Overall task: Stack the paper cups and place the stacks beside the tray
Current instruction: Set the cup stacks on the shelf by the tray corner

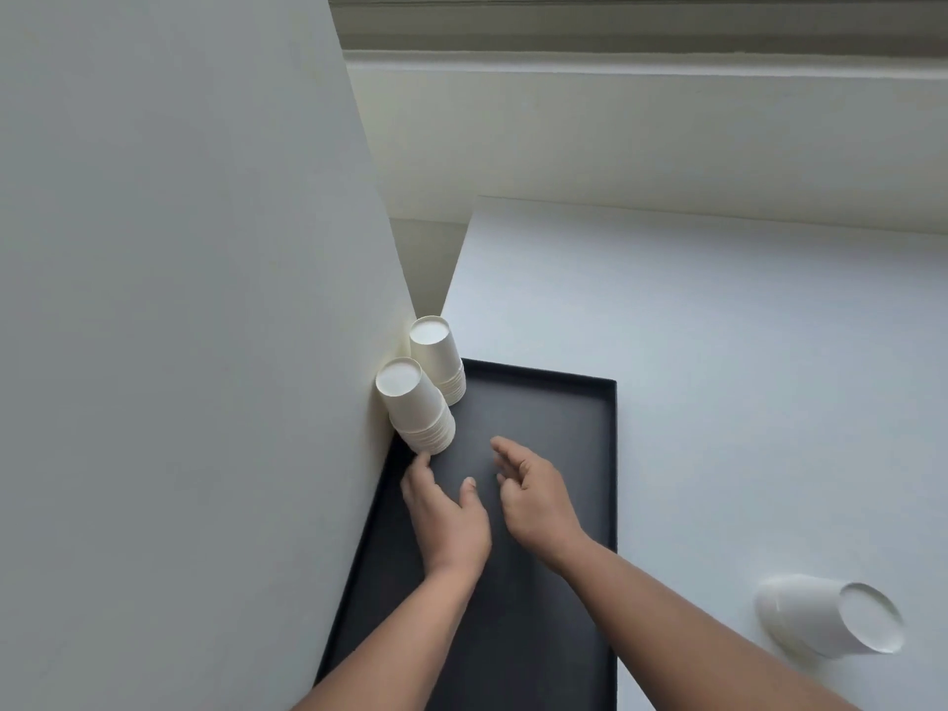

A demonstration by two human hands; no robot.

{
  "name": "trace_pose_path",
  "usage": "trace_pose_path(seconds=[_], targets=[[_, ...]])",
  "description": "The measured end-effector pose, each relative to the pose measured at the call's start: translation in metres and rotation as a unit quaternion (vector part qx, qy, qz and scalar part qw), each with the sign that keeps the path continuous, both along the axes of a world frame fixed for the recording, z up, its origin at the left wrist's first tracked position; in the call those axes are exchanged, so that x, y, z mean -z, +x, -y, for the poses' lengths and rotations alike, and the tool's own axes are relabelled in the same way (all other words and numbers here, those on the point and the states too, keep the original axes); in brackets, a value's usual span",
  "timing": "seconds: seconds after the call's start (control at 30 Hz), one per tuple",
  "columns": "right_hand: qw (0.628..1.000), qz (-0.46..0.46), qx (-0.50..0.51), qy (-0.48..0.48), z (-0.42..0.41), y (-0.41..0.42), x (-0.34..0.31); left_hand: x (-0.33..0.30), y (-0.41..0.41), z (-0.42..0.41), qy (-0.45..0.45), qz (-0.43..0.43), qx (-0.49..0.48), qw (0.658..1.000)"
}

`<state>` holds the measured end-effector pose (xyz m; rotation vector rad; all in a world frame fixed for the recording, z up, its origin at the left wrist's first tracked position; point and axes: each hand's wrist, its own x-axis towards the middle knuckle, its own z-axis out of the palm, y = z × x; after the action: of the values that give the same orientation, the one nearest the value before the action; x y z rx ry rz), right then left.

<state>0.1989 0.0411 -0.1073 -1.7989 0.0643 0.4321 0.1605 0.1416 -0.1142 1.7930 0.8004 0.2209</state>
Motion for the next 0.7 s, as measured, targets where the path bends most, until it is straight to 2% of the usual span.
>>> trace_pose_path(seconds=[0.17, 0.3, 0.4, 0.53, 0.6, 0.7], targets=[[0.974, 0.171, 0.074, -0.125, 0.054, -0.05, -0.012, -0.012, -0.021, 0.044, 0.045, -0.013, 0.152, 0.987], [0.941, 0.239, 0.172, -0.168, 0.107, -0.101, -0.009, -0.023, -0.035, 0.092, 0.107, 0.019, 0.302, 0.947], [0.931, 0.205, 0.255, -0.163, 0.143, -0.13, 0.0, -0.027, -0.041, 0.125, 0.111, 0.019, 0.401, 0.909], [0.935, 0.081, 0.319, -0.13, 0.182, -0.159, 0.011, -0.029, -0.048, 0.161, 0.067, -0.058, 0.521, 0.849], [0.933, 0.023, 0.332, -0.135, 0.2, -0.173, 0.018, -0.029, -0.052, 0.179, 0.05, -0.082, 0.559, 0.824], [0.91, -0.021, 0.388, -0.146, 0.22, -0.184, 0.024, -0.03, -0.056, 0.202, 0.042, -0.103, 0.589, 0.8]])
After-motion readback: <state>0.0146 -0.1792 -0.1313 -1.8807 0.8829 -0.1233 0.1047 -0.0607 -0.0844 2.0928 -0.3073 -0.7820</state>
